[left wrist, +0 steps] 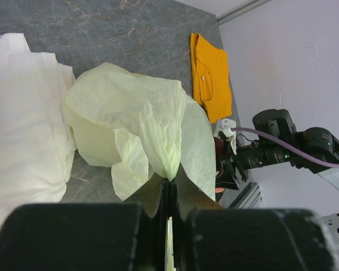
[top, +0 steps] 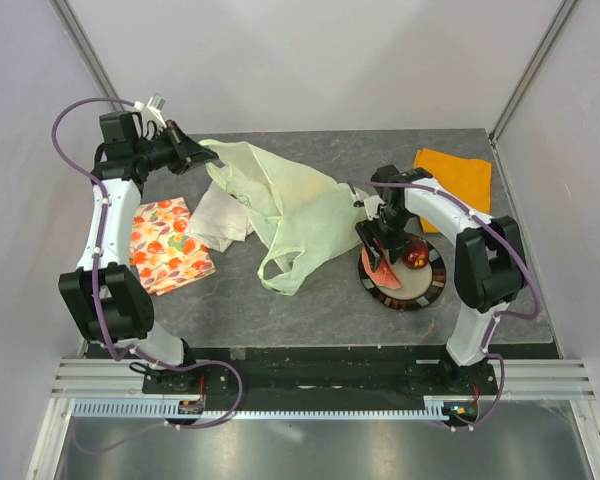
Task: Take the fake fruits out of the plastic bag
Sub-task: Place the fake fruit on the plate, then adjust the plastic bag at the center of the board.
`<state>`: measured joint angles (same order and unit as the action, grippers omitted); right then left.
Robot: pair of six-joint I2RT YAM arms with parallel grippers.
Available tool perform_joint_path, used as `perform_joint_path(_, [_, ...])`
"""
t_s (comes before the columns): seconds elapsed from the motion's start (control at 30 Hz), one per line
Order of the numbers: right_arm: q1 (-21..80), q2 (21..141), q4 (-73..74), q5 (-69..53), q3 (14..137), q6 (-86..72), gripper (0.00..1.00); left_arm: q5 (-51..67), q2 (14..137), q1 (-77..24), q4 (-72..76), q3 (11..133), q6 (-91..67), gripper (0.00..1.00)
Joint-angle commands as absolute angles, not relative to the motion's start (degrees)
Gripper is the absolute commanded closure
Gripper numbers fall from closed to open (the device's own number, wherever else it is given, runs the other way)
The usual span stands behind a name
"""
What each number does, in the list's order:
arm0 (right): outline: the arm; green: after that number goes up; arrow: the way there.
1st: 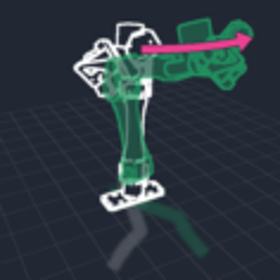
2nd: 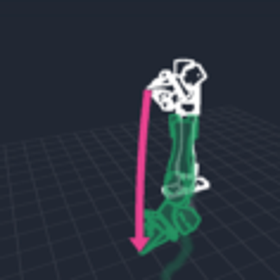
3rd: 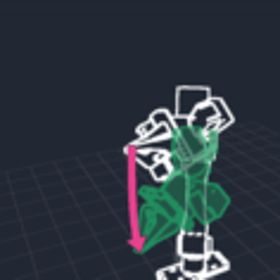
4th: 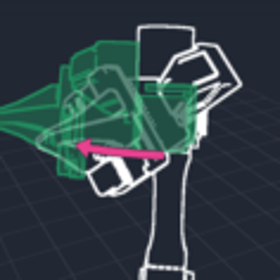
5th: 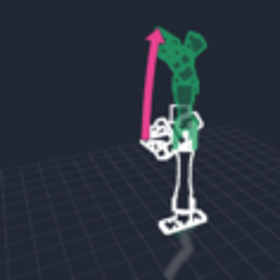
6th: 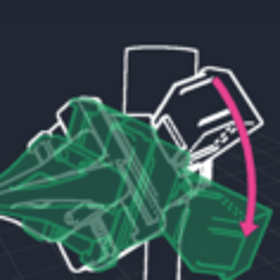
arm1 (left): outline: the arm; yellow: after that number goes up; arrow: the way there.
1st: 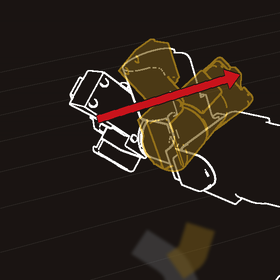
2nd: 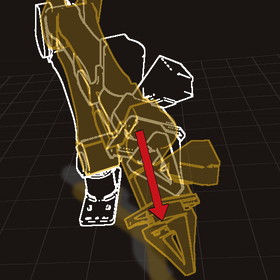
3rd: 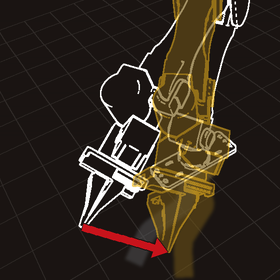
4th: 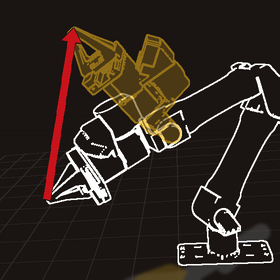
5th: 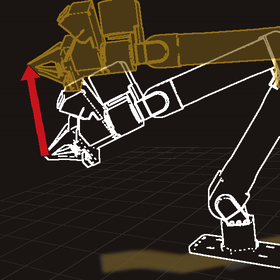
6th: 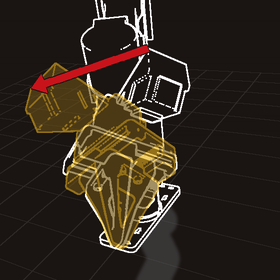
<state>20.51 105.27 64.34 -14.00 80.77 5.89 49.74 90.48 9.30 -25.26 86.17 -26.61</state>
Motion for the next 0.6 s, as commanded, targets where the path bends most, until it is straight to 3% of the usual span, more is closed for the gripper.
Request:
perform_joint_path(0.0, [19.95, 102.05, 68.97, -15.62, 91.96, 10.44, 0.26, 52.12, 88.42, 9.4, -22.5, 85.61, -29.17, 0.98])
perform_joint_path(0.17, [18.89, 99.23, 70.05, -40.64, 109.57, 15.39, 0.21, 53.96, 87.8, 8.0, -21.27, 80.17, -30.59, 0.98])
perform_joint_path(0.3, [26.7, 103.43, 64.25, -37.71, 118.54, 12.66, 0.25, 54.75, 86.49, 5.72, -19.52, 76.73, -31.81, 0.98])
perform_joint_path(0.57, [37.96, 115.3, 51.09, -32.09, 121.9, 6.6, 0.36, 56.25, 85.61, 4.22, -17.93, 74.8, -37.08, 0.98])
